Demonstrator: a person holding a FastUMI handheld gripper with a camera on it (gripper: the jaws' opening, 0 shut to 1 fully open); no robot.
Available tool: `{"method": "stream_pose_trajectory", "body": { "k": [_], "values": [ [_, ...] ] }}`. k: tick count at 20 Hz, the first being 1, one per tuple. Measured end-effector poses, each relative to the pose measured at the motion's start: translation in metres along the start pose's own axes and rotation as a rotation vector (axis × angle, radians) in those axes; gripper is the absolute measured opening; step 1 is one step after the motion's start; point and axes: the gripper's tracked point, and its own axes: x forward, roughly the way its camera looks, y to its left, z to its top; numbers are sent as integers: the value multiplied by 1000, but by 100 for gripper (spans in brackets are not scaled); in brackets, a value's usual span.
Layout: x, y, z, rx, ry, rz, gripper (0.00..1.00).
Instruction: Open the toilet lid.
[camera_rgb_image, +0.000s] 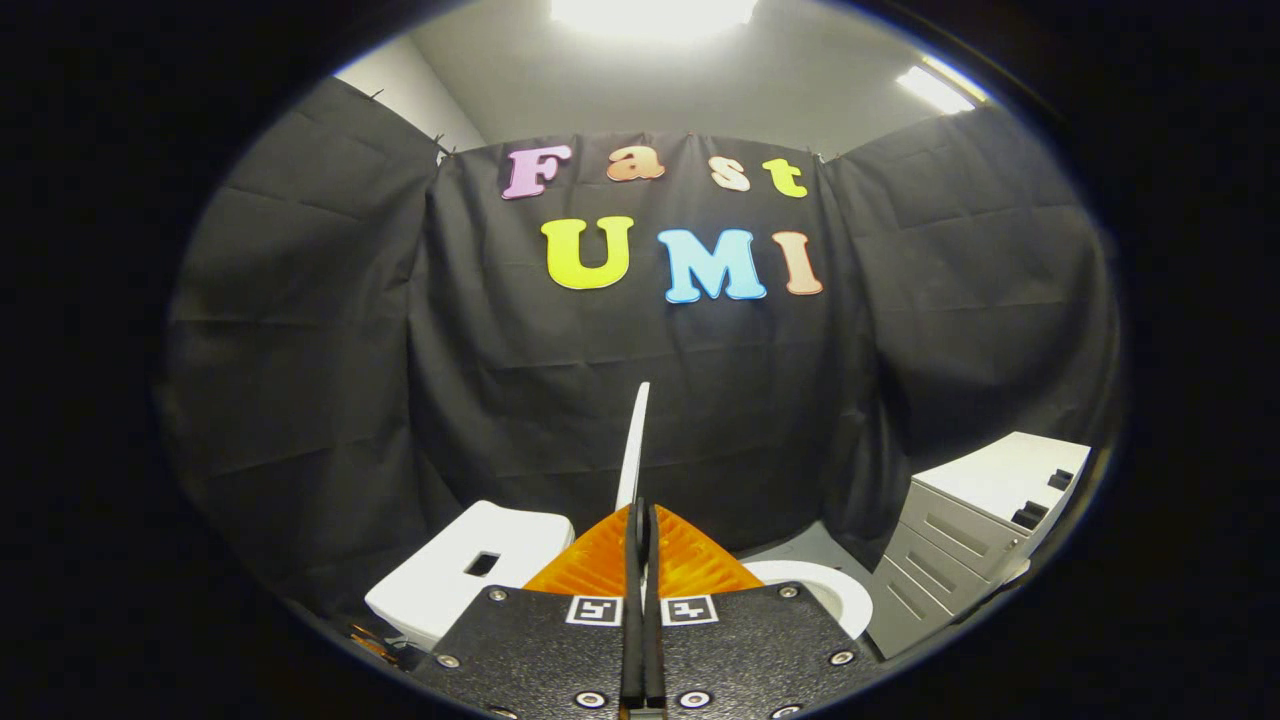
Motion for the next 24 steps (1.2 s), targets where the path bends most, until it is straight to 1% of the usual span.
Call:
{"method": "stream_pose_trajectory", "body": {
  "k": [5, 11, 20, 24],
  "values": [
    [-4, 29, 1, -28, -10, 56, 0],
    [-4, 59, -1, -39, 16, 126, 0],
    [-12, 117, -17, -124, 34, 246, 0],
    [-12, 139, -21, -209, 39, 313, 0]
  ]
}}
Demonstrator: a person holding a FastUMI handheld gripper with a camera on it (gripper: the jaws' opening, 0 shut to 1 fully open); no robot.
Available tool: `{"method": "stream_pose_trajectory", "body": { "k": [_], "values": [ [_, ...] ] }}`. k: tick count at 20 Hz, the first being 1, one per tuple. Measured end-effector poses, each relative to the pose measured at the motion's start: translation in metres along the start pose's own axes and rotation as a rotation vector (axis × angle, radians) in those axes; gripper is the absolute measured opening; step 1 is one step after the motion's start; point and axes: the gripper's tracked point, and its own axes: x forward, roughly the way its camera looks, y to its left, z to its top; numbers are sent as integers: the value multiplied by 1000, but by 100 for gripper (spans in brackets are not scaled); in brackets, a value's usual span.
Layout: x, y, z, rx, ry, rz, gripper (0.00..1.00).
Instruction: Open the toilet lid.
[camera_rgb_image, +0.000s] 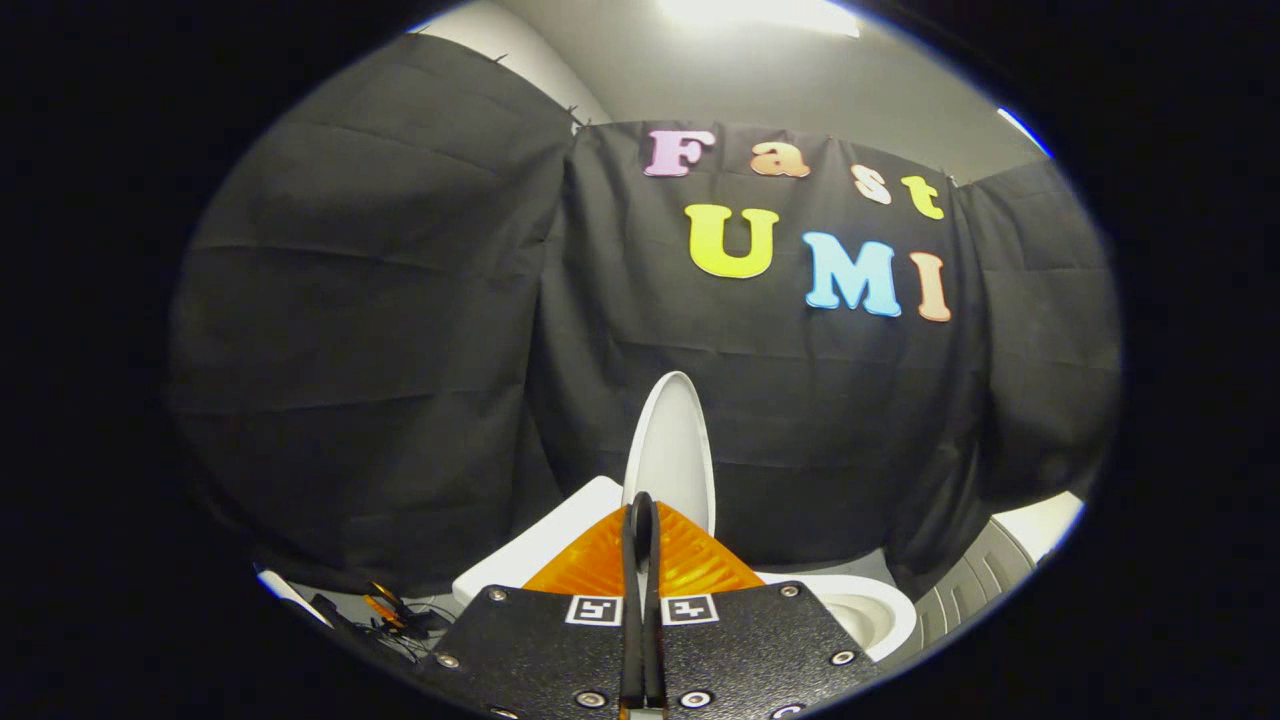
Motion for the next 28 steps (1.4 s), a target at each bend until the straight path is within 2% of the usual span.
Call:
{"method": "stream_pose_trajectory", "body": {
  "k": [3, 5, 8, 12, 17, 21, 24, 28],
  "values": [
    [7, 19, -2, 20, -2, 80, 0],
    [11, 29, 0, -10, -13, 135, 1],
    [9, 35, 0, -43, -18, 162, 2],
    [8, 44, 0, -56, -24, 235, 17],
    [-13, 28, 20, -122, -92, 241, 93],
    [-21, -5, 25, -145, -100, 211, 95],
    [-20, -36, 26, -79, -93, 187, 95],
    [-26, -94, 24, -17, -74, 105, 95]
  ]
}}
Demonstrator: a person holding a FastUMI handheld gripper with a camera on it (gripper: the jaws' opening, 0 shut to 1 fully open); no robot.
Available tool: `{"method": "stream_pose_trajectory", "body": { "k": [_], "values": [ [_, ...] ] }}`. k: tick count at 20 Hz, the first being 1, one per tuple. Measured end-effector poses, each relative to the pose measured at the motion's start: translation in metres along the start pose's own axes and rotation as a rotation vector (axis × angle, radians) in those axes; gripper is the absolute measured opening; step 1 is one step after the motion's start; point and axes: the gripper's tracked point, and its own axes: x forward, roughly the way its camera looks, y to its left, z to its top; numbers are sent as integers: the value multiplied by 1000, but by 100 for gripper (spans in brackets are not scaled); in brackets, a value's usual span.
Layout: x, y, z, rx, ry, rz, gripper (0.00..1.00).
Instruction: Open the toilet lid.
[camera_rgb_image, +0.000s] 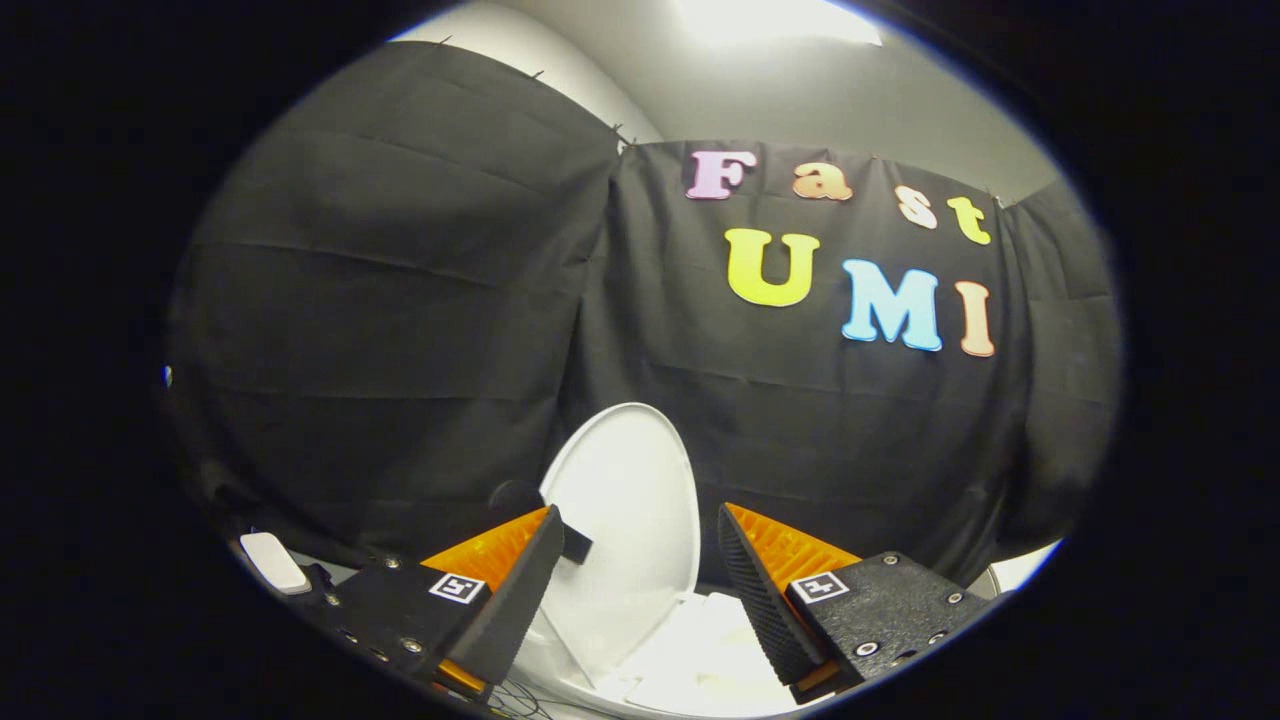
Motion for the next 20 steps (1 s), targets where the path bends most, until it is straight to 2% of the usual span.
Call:
{"method": "stream_pose_trajectory", "body": {
  "k": [11, 16, 20],
  "values": [
    [-59, -169, -8, -44, -52, -269, 95],
    [-108, -247, -32, -148, -34, -408, 95],
    [-141, -286, -56, -126, -26, -470, 95]
  ]
}}
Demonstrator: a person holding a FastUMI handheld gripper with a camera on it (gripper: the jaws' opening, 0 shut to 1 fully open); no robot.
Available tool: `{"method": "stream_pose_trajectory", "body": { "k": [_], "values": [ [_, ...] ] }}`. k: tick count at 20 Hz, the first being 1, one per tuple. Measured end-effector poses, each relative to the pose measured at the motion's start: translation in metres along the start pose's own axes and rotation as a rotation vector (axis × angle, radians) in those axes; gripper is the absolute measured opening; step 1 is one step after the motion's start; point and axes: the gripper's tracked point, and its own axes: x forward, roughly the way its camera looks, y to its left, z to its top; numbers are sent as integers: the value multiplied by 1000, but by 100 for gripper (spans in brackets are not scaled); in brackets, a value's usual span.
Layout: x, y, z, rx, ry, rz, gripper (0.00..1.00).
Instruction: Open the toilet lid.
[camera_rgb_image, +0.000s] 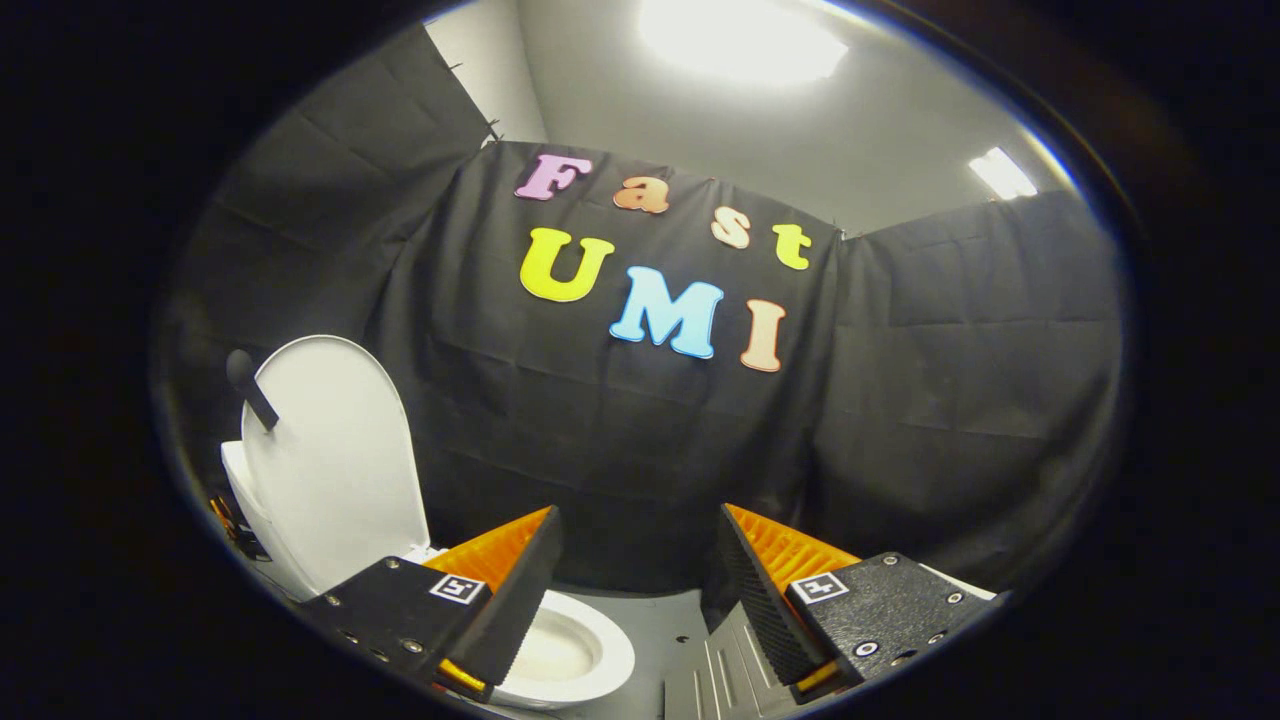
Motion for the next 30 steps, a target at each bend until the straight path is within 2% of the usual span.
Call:
{"method": "stream_pose_trajectory", "body": {
  "k": [7, 12, 18, 24, 30],
  "values": [
    [-27, -65, -45, 137, -39, -147, 95],
    [-35, -81, -80, 176, -5, -195, 95],
    [-38, -84, -95, 208, 46, -202, 95],
    [-33, -67, -102, 213, 67, -156, 95],
    [-32, -67, -105, 214, 80, -151, 95]
  ]
}}
